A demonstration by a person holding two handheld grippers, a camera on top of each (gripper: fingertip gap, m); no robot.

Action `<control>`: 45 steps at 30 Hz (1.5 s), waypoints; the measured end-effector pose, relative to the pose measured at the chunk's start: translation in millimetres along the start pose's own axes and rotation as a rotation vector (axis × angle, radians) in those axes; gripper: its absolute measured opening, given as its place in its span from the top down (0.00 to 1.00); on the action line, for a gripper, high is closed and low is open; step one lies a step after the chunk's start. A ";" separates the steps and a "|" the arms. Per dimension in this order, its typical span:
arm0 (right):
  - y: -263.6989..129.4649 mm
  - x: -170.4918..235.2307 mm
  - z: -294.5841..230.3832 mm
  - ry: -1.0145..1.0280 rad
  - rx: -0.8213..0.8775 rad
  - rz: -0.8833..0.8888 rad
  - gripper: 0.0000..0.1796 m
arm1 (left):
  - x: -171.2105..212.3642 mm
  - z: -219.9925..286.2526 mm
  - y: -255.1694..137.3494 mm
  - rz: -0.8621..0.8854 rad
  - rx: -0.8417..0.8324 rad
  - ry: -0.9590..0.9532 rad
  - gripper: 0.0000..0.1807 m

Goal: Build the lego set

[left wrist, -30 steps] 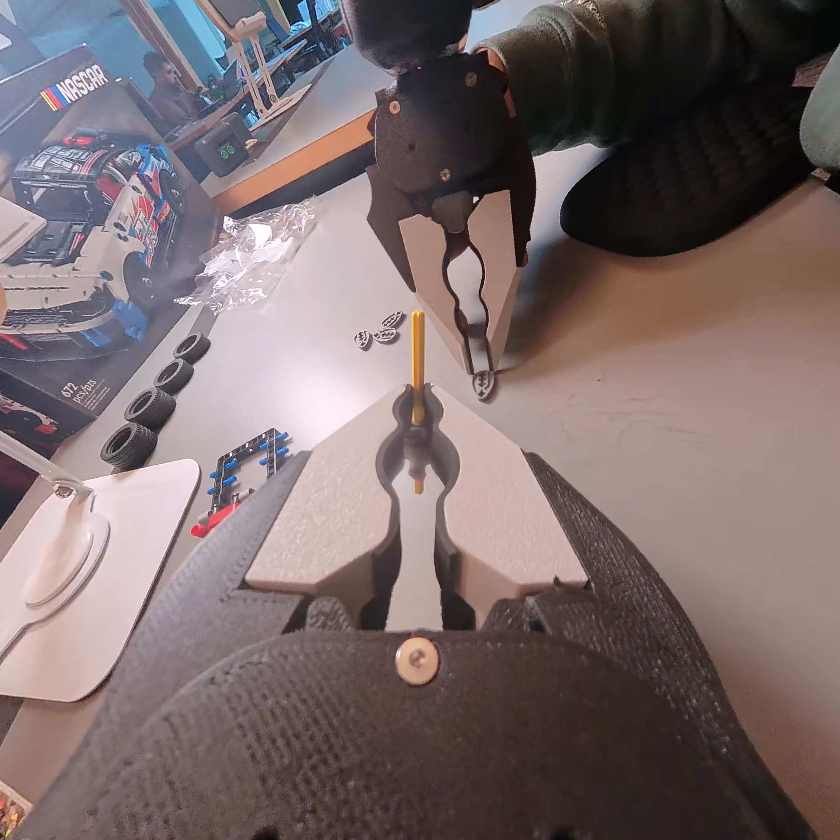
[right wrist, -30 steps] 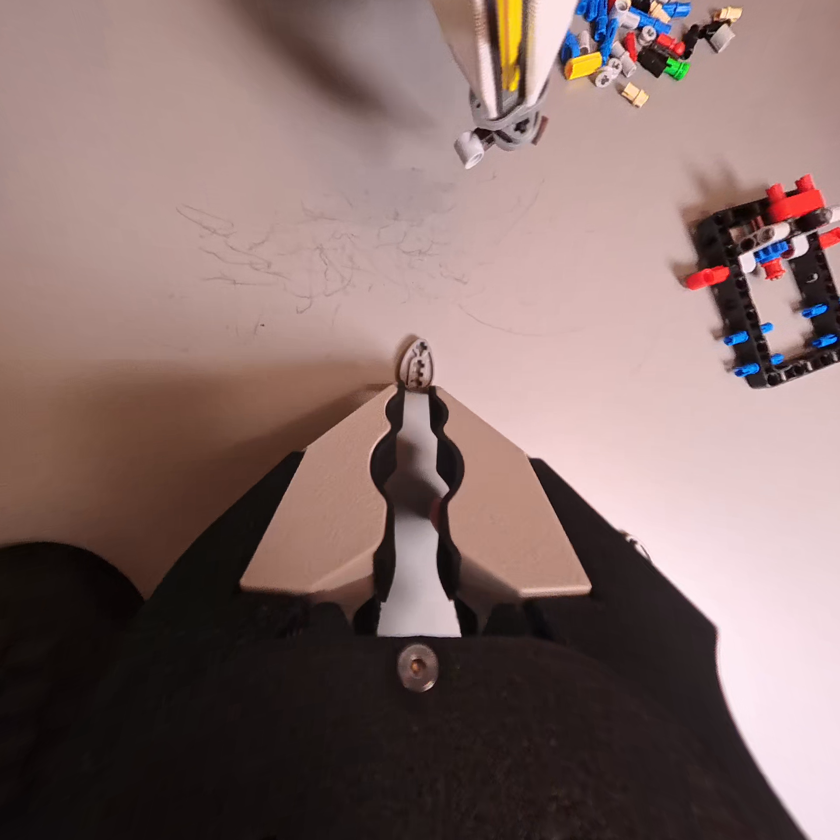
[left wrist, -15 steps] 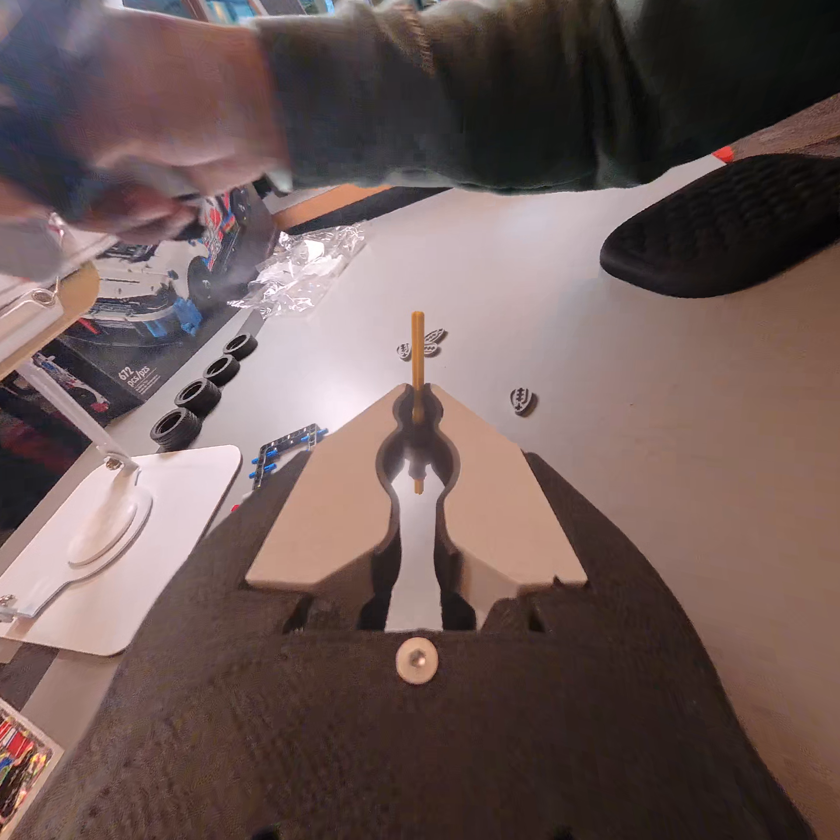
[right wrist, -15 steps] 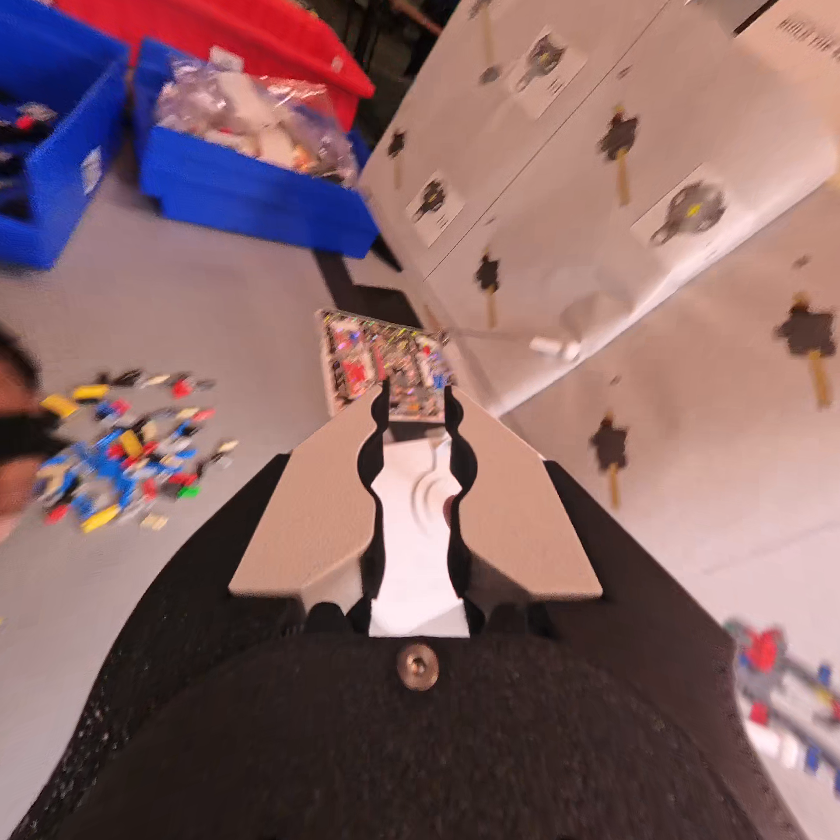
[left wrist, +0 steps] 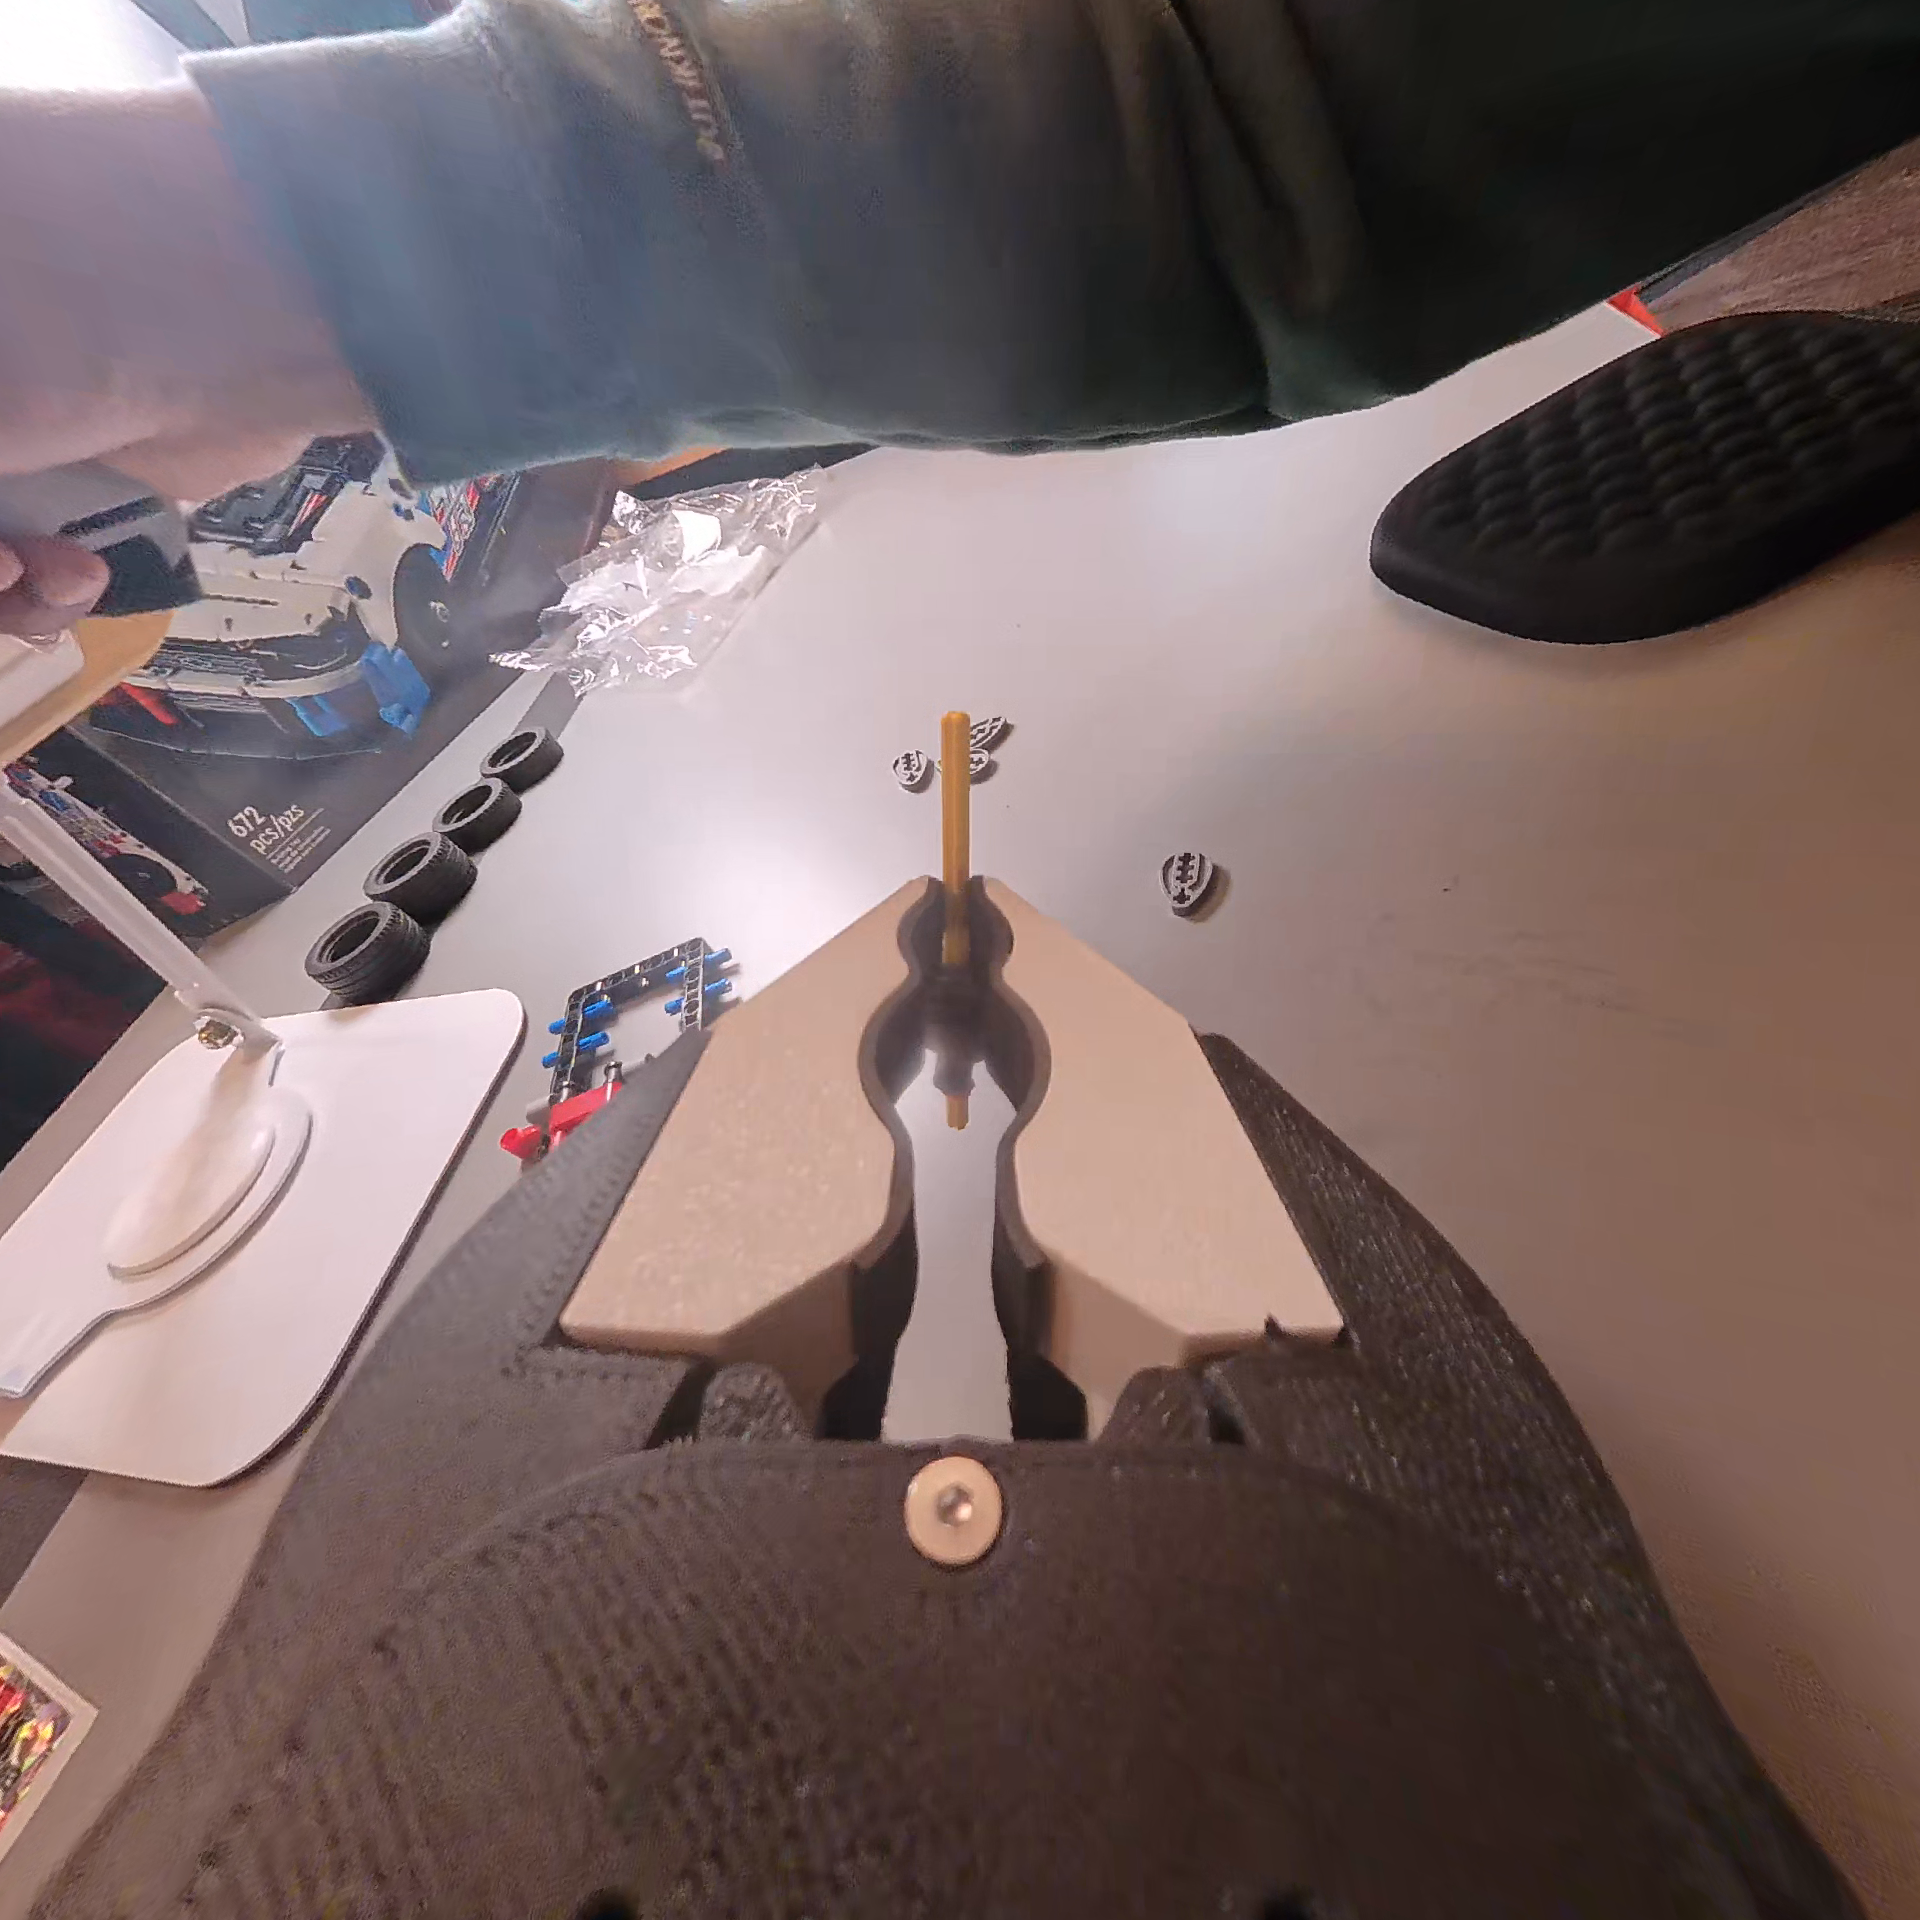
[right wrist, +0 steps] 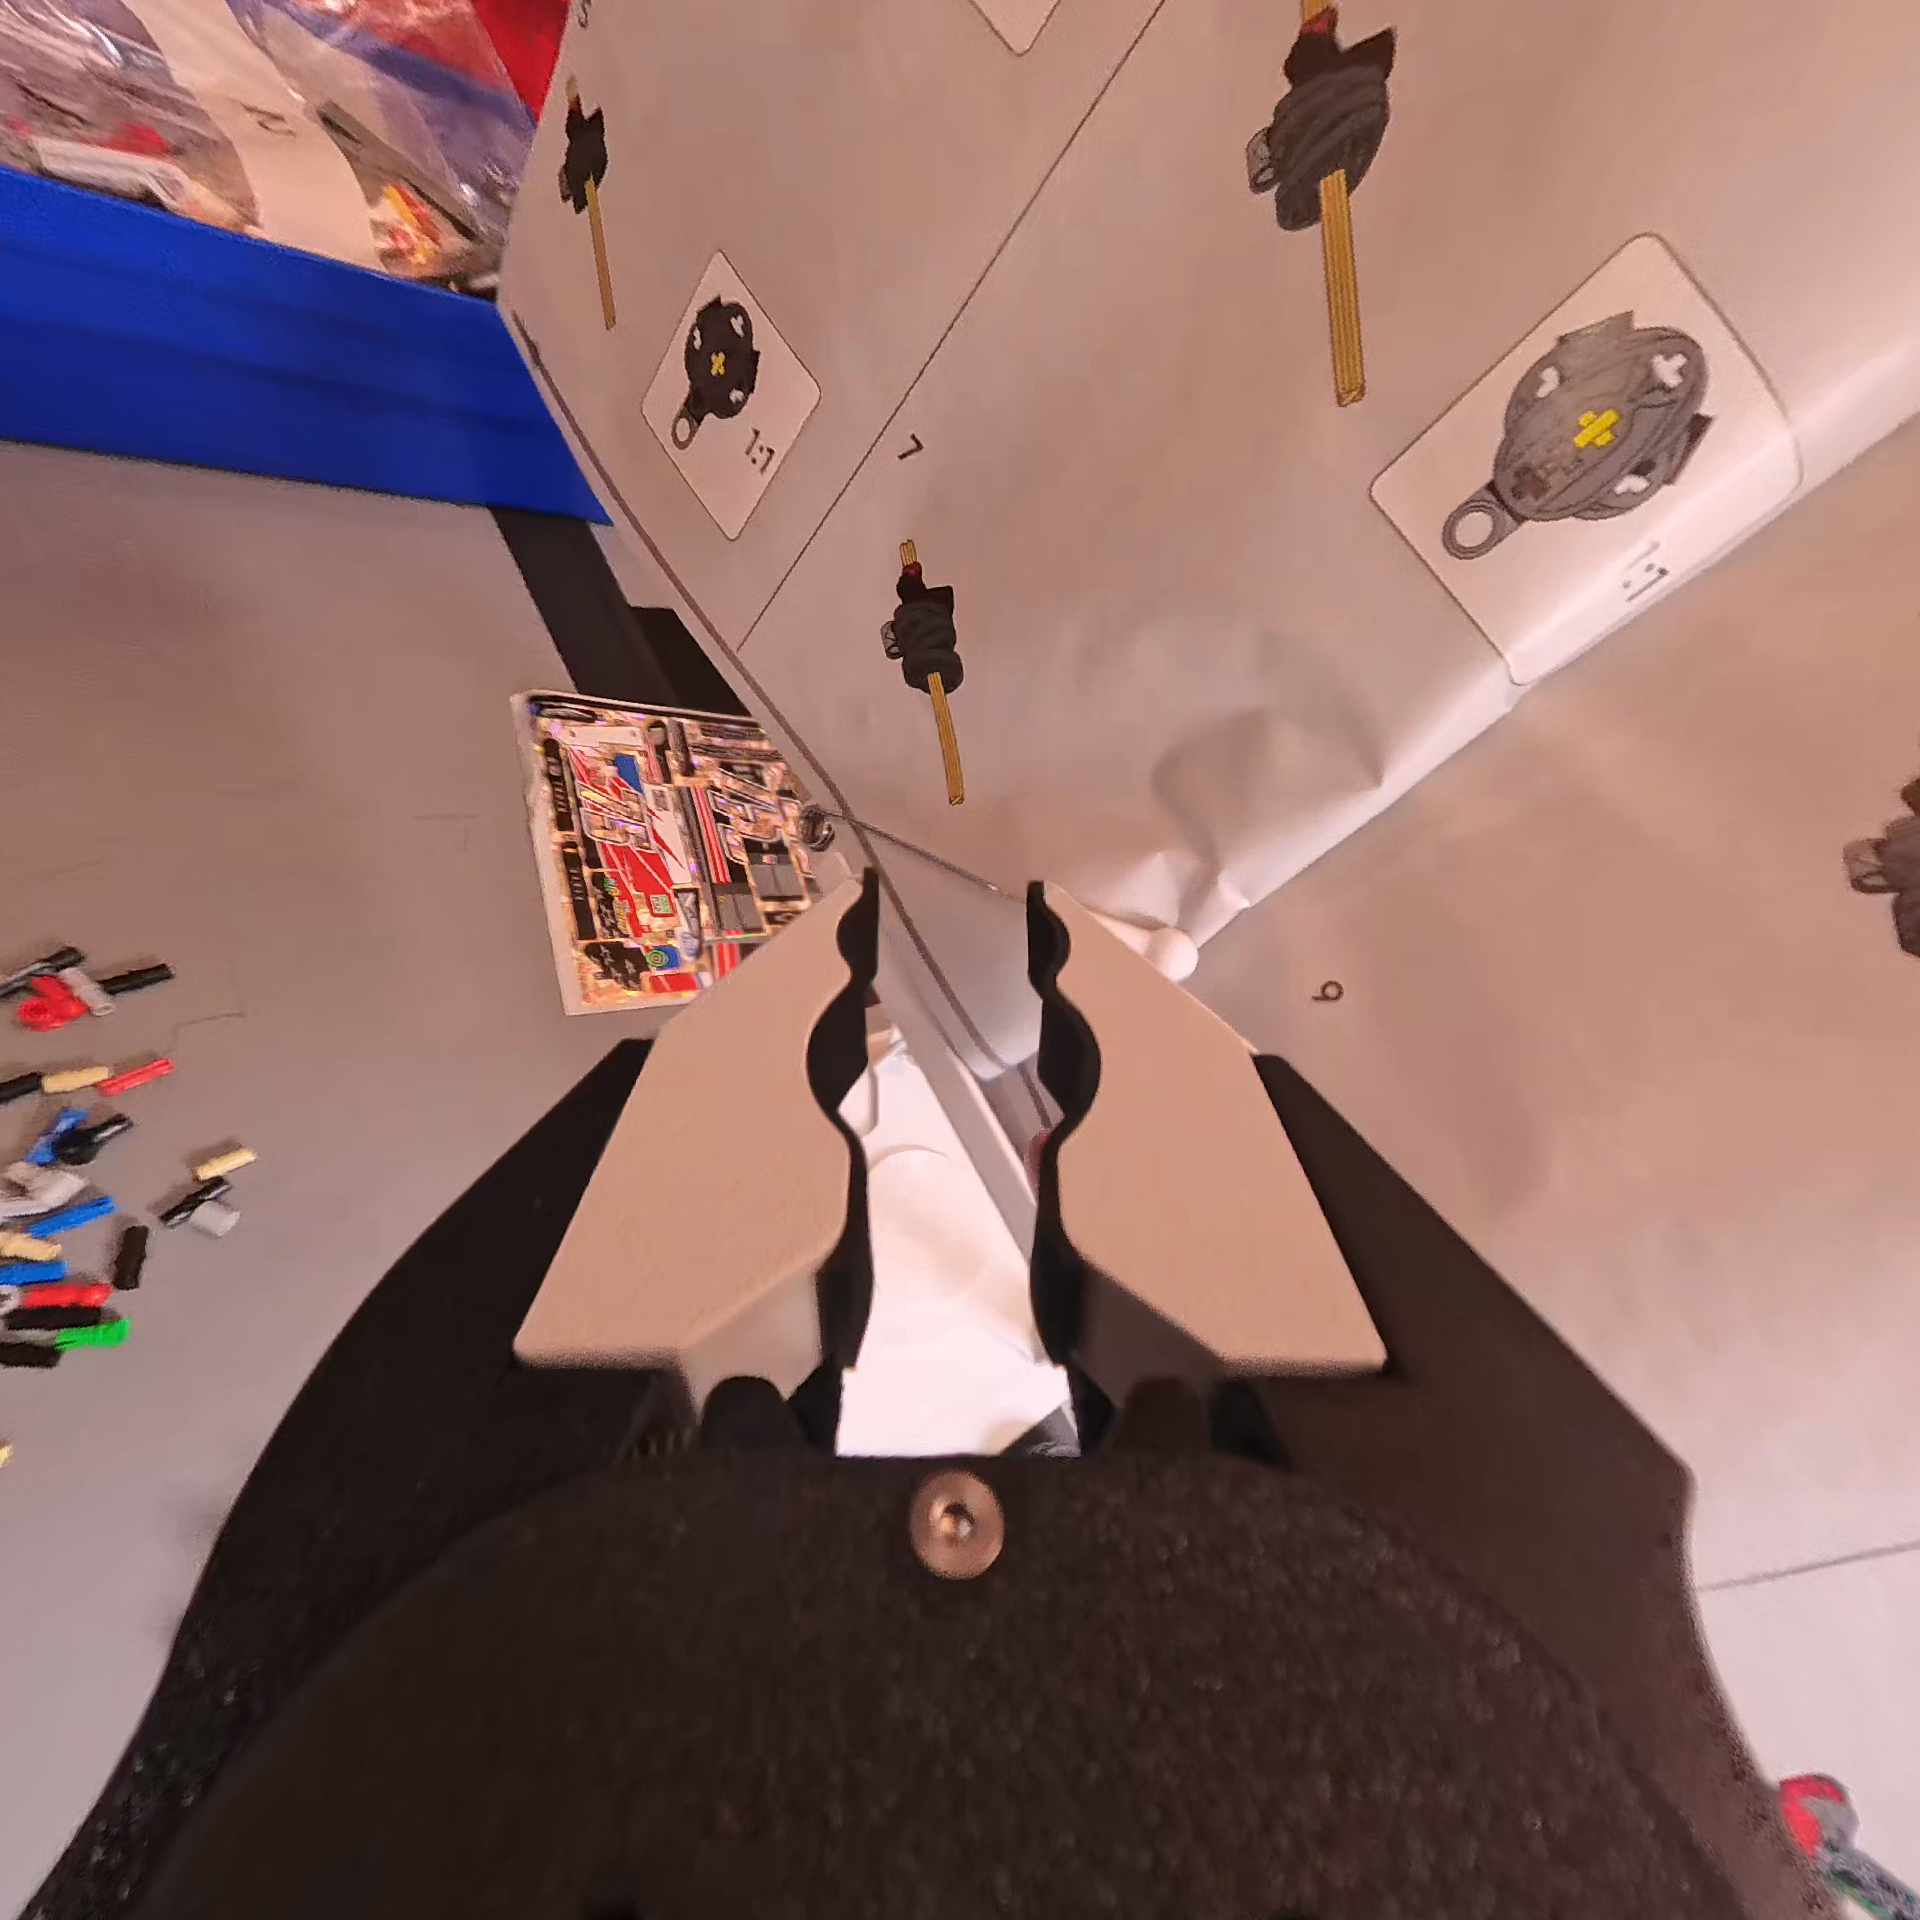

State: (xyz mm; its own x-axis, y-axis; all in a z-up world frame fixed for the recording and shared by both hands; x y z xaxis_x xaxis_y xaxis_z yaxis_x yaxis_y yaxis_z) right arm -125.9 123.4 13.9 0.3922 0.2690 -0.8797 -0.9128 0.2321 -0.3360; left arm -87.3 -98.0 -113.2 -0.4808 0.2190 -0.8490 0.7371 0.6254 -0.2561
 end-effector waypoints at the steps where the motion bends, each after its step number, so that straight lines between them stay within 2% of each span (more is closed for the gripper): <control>1: -6.9 -0.4 -1.3 0.016 -0.024 0.020 0.84 | 0.0 0.3 0.1 -0.002 -0.001 0.002 0.99; 5: -65.5 11.5 -23.7 0.050 -0.238 0.125 0.85 | -1.5 -1.0 -2.0 -0.006 -0.017 0.015 0.99; 7: -101.2 38.9 -43.9 0.018 -0.371 0.045 0.86 | -1.8 -2.6 -3.5 -0.005 -0.024 0.017 0.99; 11: -167.3 117.1 -97.5 -0.040 -0.601 -0.225 0.86 | 0.1 -2.1 -2.4 -0.004 -0.014 0.016 0.99; 14: -193.0 159.6 -134.2 -0.025 -0.640 -0.374 0.86 | -0.7 1.6 1.2 0.020 0.014 0.023 0.99; 19: -192.4 184.0 -164.4 0.007 -0.599 -0.463 0.85 | -8.5 9.2 5.6 0.067 0.054 0.030 0.99; 24: -183.6 185.2 -169.0 0.012 -0.607 -0.477 0.92 | -17.8 19.2 7.0 0.105 0.104 0.061 0.99; 28: -182.5 183.6 -170.7 -0.049 -0.623 -0.449 0.93 | -19.1 23.9 7.1 0.125 0.147 0.072 0.99; 39: -207.8 140.4 -160.4 0.023 -0.680 -0.004 0.93 | -2.1 36.7 18.4 0.043 0.259 0.055 0.99; 45: -210.7 127.1 -172.1 -0.020 -0.676 0.057 0.93 | -2.1 39.8 22.6 0.030 0.283 0.048 0.99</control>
Point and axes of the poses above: each gripper's, where its closed fingertips meet, y out along the fingers, x out of its underside, z = x × y across the jaws, the point moved 9 cm from there along -y, back along the fingers, and after that the axes turned 9 degrees about y, right-handed, at the moved point
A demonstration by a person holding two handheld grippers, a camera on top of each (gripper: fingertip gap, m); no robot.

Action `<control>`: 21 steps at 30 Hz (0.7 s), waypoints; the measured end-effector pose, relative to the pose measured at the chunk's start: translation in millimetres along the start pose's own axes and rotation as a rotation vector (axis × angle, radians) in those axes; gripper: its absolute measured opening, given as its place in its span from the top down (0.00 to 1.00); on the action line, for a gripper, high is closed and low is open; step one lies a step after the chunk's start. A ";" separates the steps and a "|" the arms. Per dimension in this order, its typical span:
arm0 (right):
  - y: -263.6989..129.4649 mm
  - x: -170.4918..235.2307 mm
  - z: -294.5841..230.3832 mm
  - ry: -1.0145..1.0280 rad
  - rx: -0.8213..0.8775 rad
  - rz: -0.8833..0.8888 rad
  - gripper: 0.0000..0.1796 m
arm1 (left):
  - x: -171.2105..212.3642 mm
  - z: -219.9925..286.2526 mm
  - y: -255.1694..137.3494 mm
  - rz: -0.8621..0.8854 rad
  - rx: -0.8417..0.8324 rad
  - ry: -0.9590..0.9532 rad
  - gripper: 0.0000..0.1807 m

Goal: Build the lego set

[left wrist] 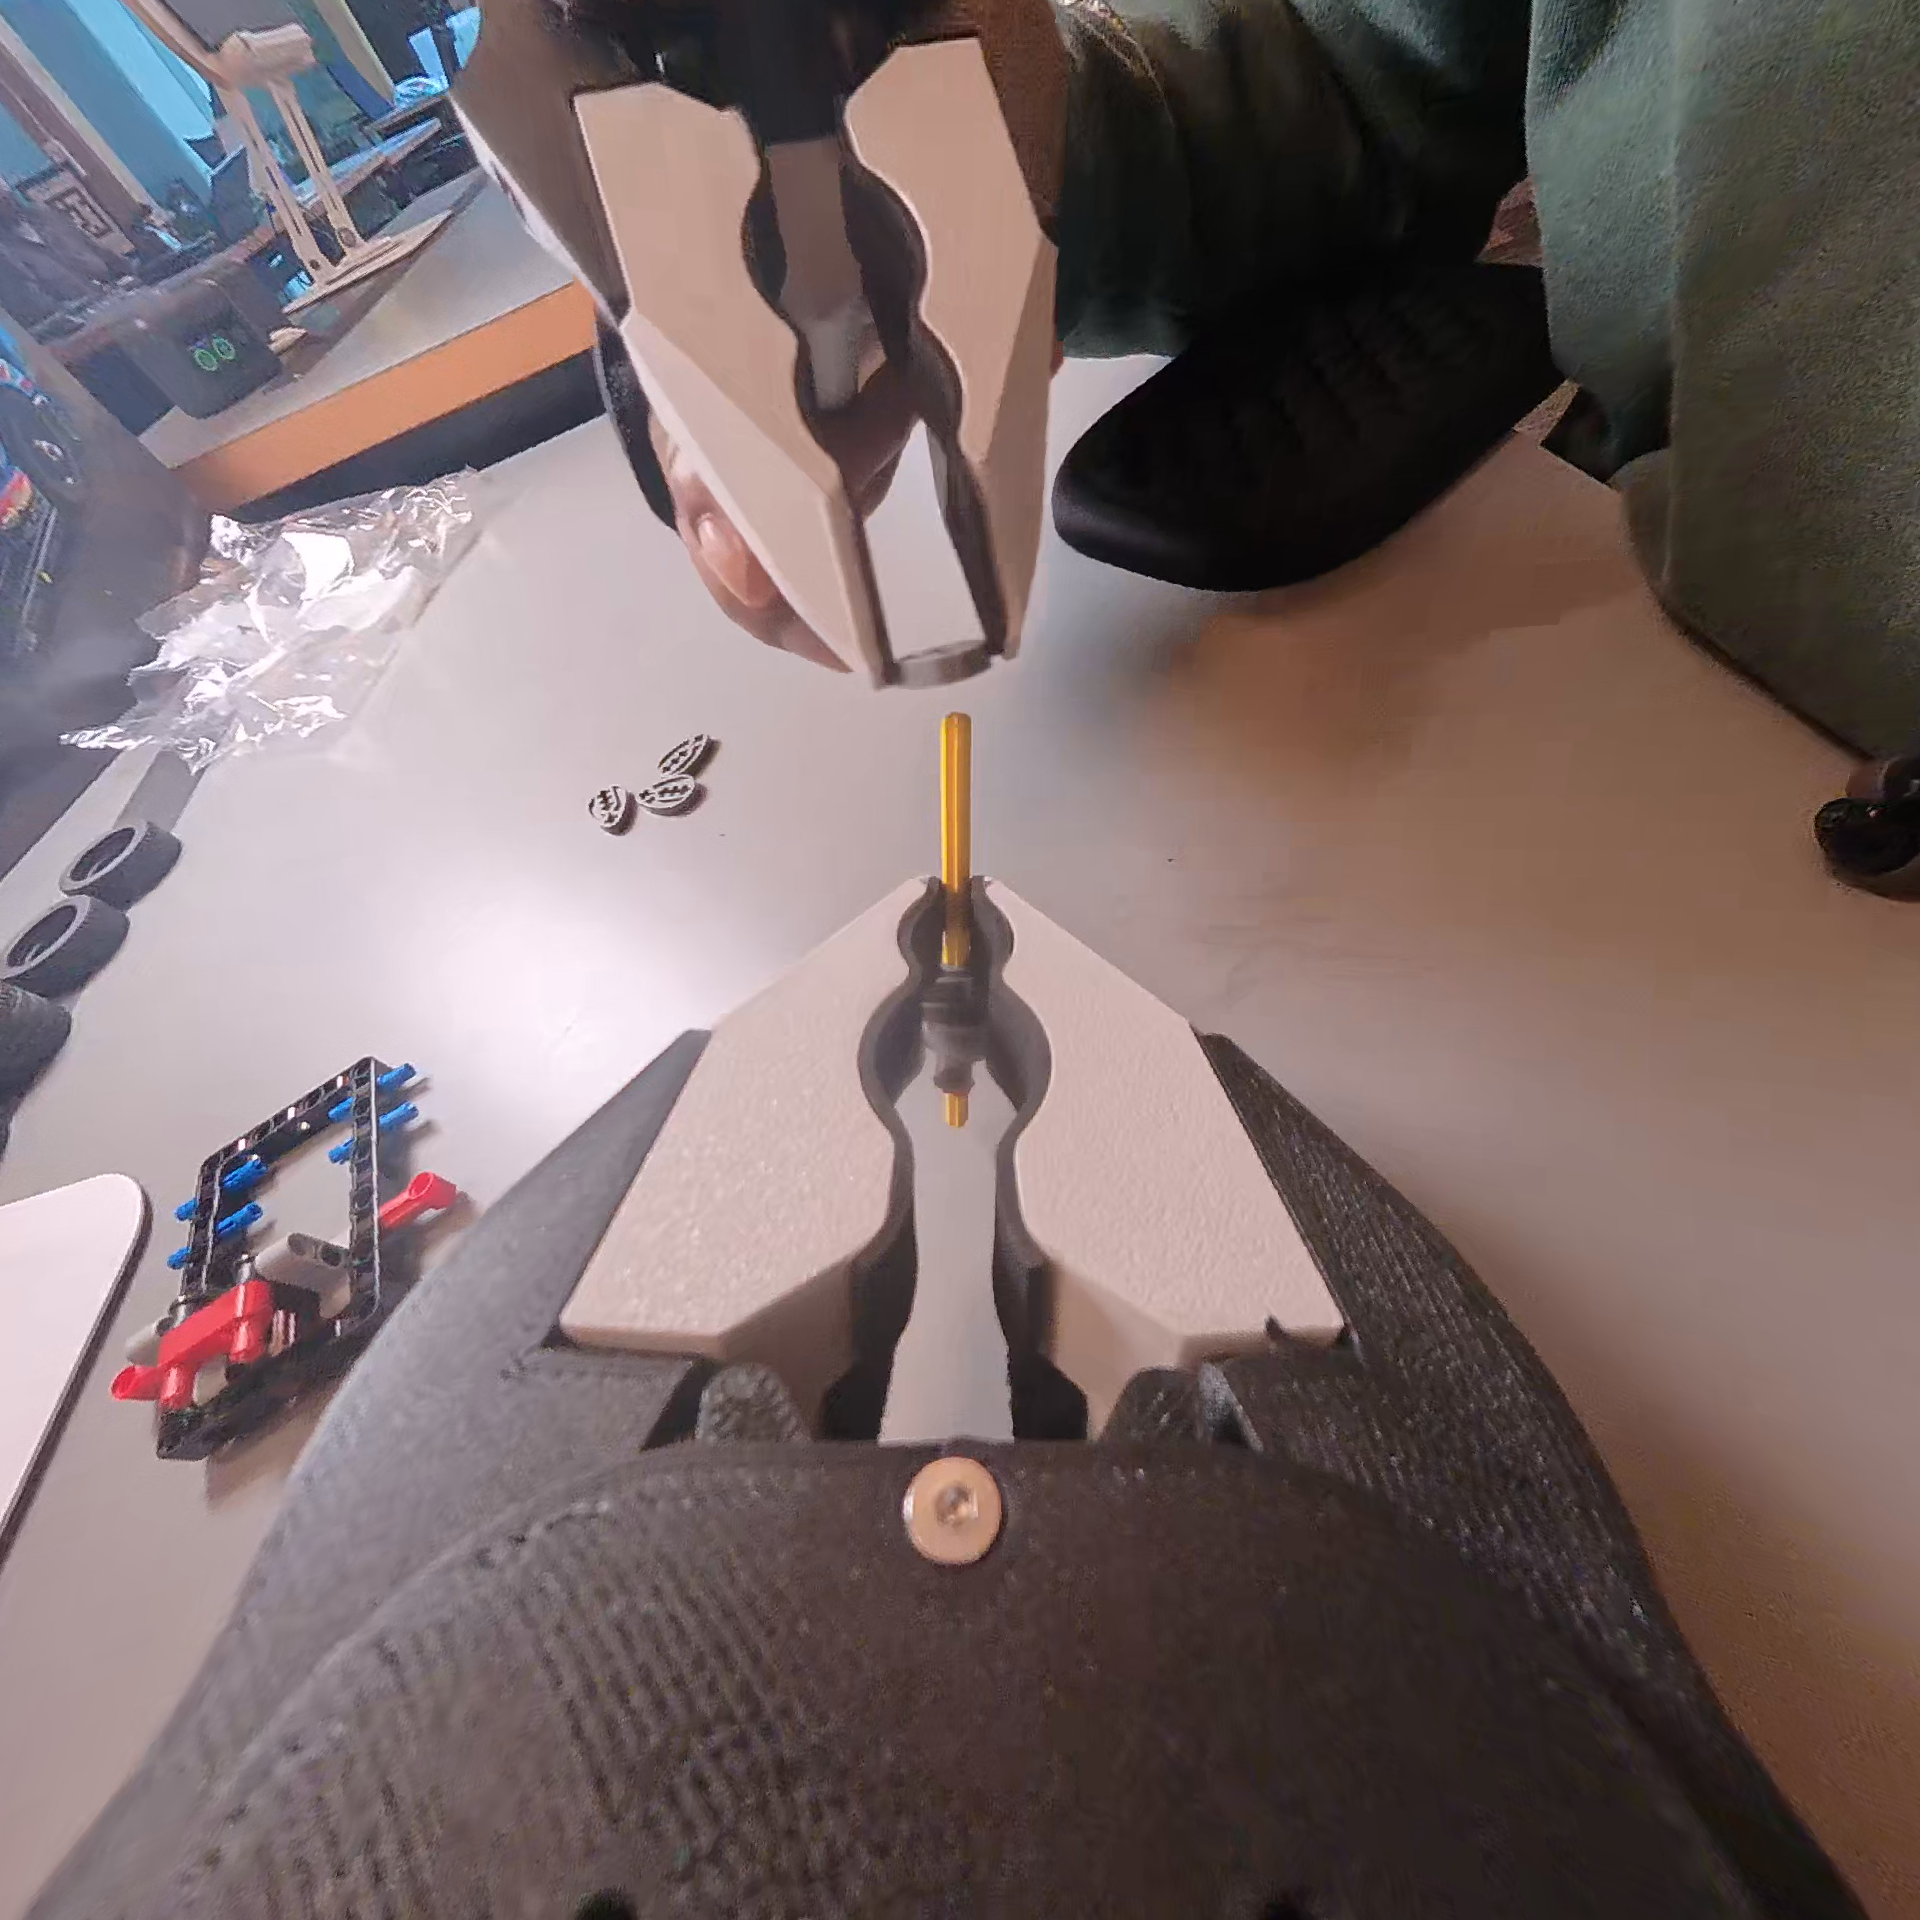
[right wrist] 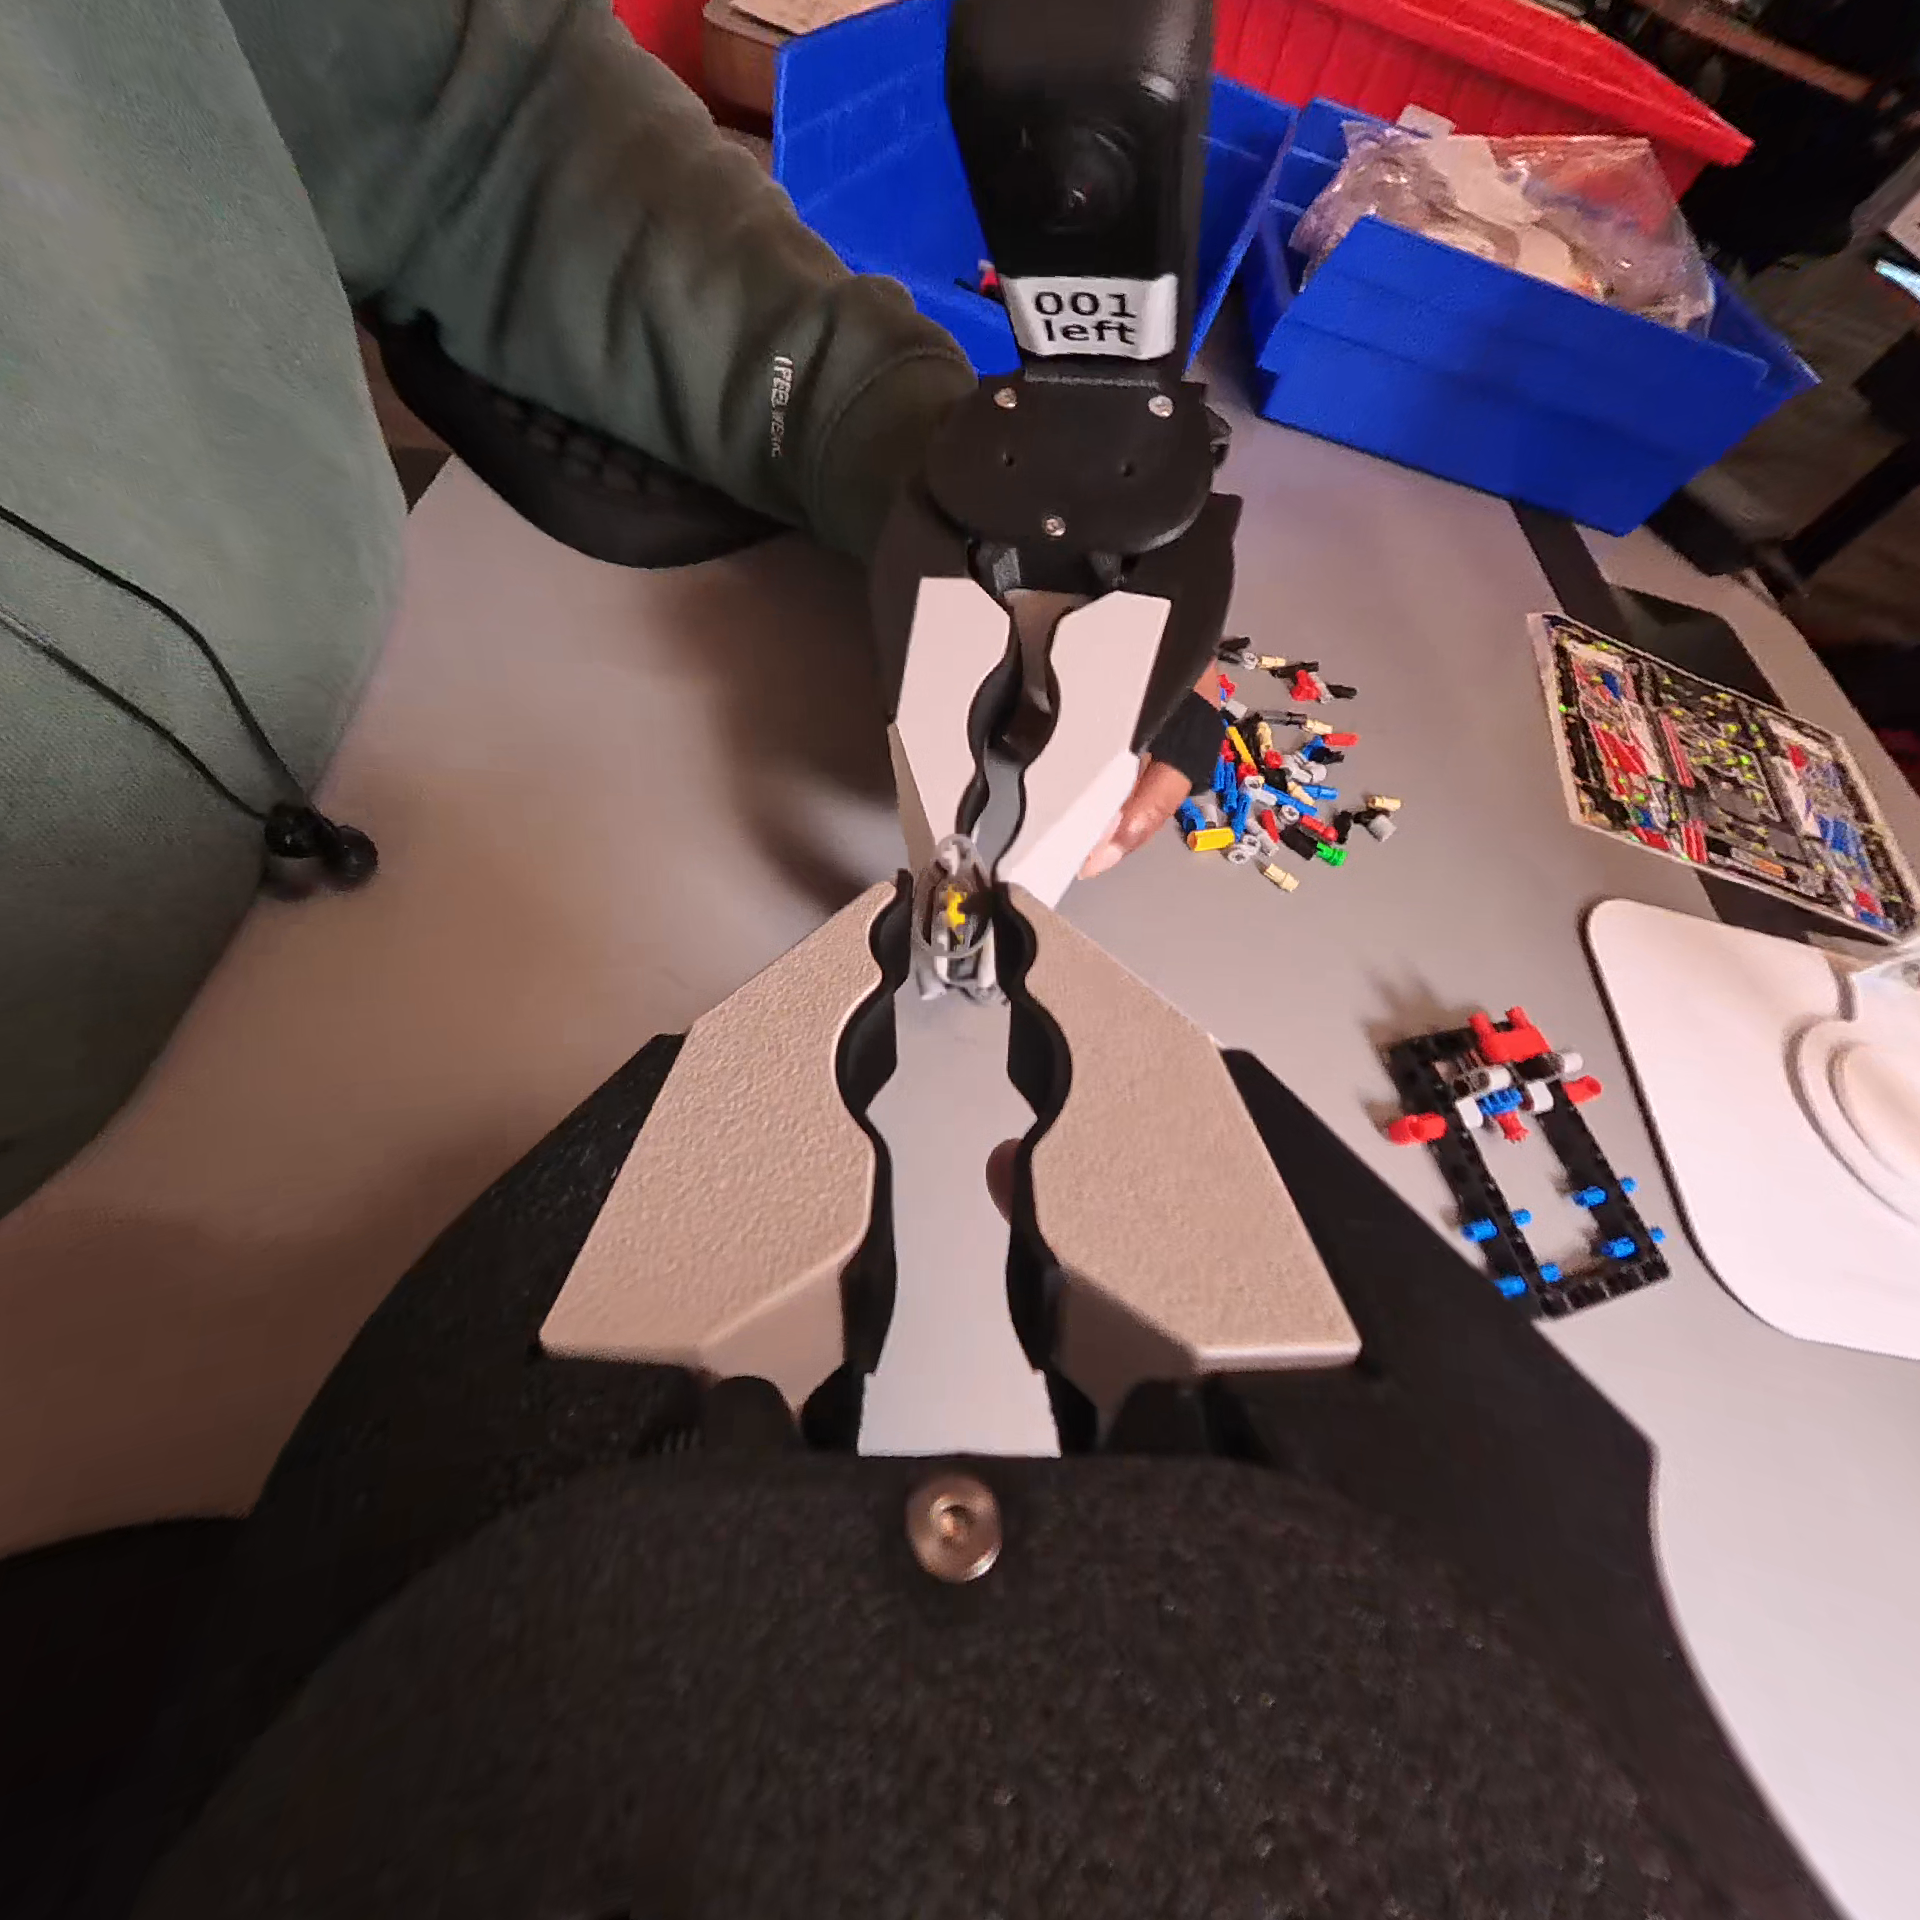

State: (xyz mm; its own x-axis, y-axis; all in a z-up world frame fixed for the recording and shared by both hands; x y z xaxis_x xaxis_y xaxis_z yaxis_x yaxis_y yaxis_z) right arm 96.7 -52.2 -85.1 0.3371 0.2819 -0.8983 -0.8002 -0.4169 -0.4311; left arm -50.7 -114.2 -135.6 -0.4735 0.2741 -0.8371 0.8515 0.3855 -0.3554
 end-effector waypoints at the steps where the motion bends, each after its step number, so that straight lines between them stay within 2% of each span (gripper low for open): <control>1: 2.2 -1.2 -2.1 -0.012 0.000 -0.012 0.93 | -0.3 0.3 0.3 0.000 0.002 0.001 0.99; 10: 7.6 -7.8 -11.3 -0.105 0.023 -0.084 0.93 | -3.0 3.5 0.2 0.030 0.056 -0.017 0.99; 21: 10.5 -7.3 -21.0 -0.158 0.043 -0.209 0.93 | -3.4 5.0 5.1 -0.031 0.134 -0.110 0.99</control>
State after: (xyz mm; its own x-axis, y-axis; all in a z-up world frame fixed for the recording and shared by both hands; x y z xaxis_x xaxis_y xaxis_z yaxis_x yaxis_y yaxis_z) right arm 96.3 -76.8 -84.9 0.4182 0.4911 -0.7641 -0.7430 -0.2990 -0.5988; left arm -43.7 -117.6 -136.7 -0.4785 0.1635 -0.8627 0.8630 0.2691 -0.4276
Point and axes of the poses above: each gripper's, where its closed fingertips meet, y out along the fingers, x out of its underside, z = x × y across the jaws, the point moved 9 cm from there along -y, back along the fingers, and after that the axes turned 9 degrees about y, right-handed, at the moved point
